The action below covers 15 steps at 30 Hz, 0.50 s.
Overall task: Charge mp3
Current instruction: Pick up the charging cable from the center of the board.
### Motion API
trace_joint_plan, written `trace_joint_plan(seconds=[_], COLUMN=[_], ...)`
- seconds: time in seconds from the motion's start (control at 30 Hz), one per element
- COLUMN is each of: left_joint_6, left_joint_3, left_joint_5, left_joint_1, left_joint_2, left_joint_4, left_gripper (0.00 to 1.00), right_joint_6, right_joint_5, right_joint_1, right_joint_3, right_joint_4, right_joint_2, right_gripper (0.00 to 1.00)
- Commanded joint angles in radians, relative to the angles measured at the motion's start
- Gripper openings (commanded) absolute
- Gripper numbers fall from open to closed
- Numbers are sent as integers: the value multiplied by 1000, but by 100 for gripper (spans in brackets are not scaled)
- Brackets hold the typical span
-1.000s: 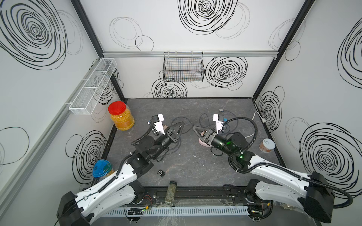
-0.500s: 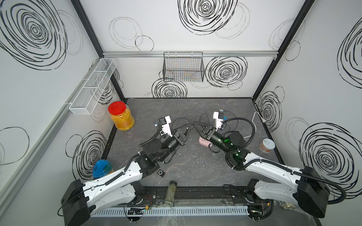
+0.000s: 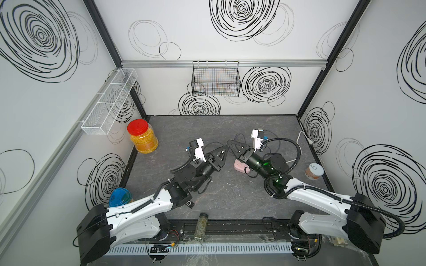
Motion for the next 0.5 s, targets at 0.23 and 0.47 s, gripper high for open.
trace_joint_plan(seconds=[0.23,0.47], left_joint_6=[-149,-50], left_joint_3=[-55,-24], left_joint_5=[324,485], left_joint_1=[187,190], left_joint_2=[-75,-53], left_joint_4=[114,94], left_gripper=[56,48], right_joint_6=[-93,-94], right_joint_5=[-10,-59], right_joint_1=[-39,-44], right_joint_3=[83,143], right_joint_4=[-142,-188], right_joint_2=[-89,-53], right_gripper=[0,0])
